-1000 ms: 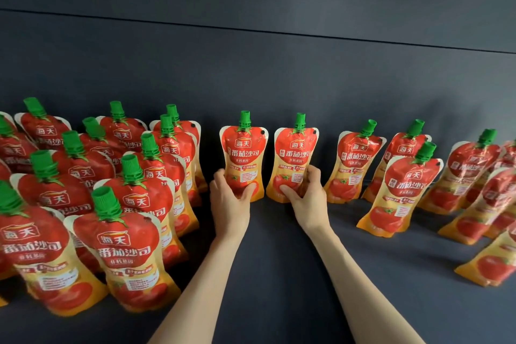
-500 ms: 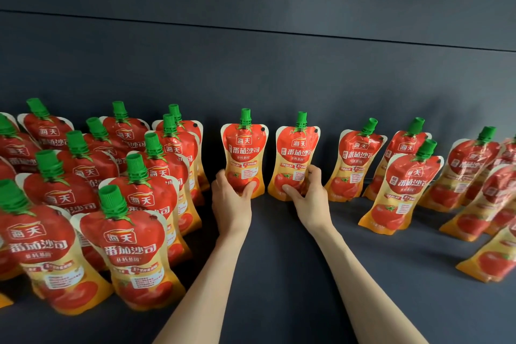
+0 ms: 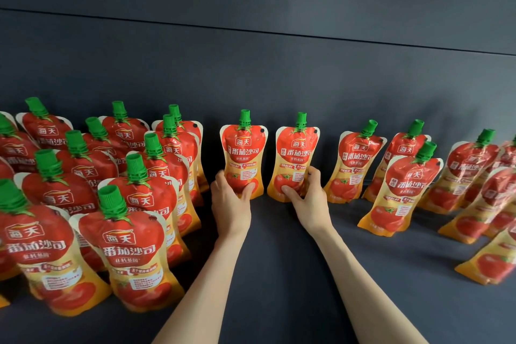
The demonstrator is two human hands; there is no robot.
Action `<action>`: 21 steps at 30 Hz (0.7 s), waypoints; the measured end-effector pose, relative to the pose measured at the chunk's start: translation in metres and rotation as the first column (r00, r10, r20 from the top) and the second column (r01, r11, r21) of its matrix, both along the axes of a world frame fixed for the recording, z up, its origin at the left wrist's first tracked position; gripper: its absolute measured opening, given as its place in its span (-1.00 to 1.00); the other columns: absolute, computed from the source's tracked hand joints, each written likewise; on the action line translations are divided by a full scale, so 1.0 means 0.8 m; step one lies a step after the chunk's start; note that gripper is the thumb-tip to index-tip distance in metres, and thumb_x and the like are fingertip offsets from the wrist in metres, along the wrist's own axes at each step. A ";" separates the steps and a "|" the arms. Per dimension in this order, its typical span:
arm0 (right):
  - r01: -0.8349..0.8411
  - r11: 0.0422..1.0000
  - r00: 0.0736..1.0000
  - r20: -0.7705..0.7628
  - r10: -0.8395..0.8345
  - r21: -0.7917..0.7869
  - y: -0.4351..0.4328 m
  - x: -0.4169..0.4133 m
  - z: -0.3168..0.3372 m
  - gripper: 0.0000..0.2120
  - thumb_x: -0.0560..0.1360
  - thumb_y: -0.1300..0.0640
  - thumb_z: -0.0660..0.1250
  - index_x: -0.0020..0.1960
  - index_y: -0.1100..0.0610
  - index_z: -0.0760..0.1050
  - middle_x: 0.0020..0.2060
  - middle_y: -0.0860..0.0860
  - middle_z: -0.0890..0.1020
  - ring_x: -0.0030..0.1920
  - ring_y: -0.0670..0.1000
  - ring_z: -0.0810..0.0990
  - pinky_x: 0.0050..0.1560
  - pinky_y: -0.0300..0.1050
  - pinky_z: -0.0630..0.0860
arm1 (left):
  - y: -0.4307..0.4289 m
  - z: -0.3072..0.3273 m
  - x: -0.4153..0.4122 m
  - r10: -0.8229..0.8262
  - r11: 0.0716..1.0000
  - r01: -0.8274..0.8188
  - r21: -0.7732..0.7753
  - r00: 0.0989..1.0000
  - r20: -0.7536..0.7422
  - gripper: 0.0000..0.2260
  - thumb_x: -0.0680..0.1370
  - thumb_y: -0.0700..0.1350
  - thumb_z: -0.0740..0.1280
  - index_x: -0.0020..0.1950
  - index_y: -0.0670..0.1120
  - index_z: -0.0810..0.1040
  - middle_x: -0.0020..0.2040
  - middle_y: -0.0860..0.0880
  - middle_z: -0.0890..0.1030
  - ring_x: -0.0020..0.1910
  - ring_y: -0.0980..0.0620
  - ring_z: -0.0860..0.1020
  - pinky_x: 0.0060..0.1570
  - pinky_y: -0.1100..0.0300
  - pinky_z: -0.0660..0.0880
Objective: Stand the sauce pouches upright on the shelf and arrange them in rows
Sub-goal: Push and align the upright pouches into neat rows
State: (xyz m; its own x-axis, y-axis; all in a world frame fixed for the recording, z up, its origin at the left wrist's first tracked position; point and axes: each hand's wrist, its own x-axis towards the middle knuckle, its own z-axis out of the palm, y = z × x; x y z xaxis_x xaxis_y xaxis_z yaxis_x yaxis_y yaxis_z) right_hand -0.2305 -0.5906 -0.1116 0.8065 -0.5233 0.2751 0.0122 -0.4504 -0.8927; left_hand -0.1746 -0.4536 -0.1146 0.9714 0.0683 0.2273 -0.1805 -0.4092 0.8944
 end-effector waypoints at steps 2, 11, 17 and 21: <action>0.000 1.000 1.000 0.001 0.000 0.007 0.000 0.000 0.000 -0.49 0.48 0.17 0.38 0.33 0.13 0.22 0.19 -0.01 0.52 0.18 -0.07 0.50 0.13 -0.20 0.47 | 0.001 0.000 0.000 0.002 1.000 -0.002 0.003 1.000 0.003 -0.41 0.46 -0.02 0.41 0.41 -0.15 0.26 0.32 -0.16 0.42 0.31 -0.12 0.42 0.22 0.02 0.41; -0.003 1.000 1.000 0.001 0.003 0.002 0.000 0.000 -0.001 -0.48 0.47 0.18 0.39 0.33 0.14 0.22 0.14 -0.06 0.50 0.14 -0.11 0.49 0.12 -0.21 0.47 | 0.003 -0.001 -0.001 -0.015 1.000 0.015 -0.003 1.000 0.000 -0.40 0.46 -0.02 0.41 0.41 -0.15 0.26 0.32 -0.15 0.42 0.30 -0.12 0.43 0.21 0.02 0.42; -0.004 1.000 1.000 0.012 0.003 0.008 0.001 -0.002 0.000 -0.50 0.46 0.17 0.40 0.30 0.15 0.25 0.11 -0.07 0.50 0.13 -0.09 0.51 0.11 -0.22 0.47 | 0.004 -0.003 -0.002 -0.021 1.000 0.021 0.001 1.000 0.006 -0.35 0.47 0.01 0.40 0.46 -0.17 0.20 0.37 -0.17 0.39 0.34 -0.13 0.40 0.25 0.00 0.40; 0.003 1.000 1.000 -0.007 -0.002 0.027 0.003 -0.003 0.002 -0.47 0.46 0.16 0.40 0.33 0.16 0.23 0.17 0.00 0.52 0.17 -0.04 0.52 0.13 -0.19 0.47 | 0.005 0.001 -0.012 -0.027 1.000 0.027 0.009 0.999 -0.027 -0.34 0.53 0.05 0.30 0.50 -0.18 0.11 0.44 -0.17 0.31 0.39 -0.14 0.34 0.29 0.01 0.36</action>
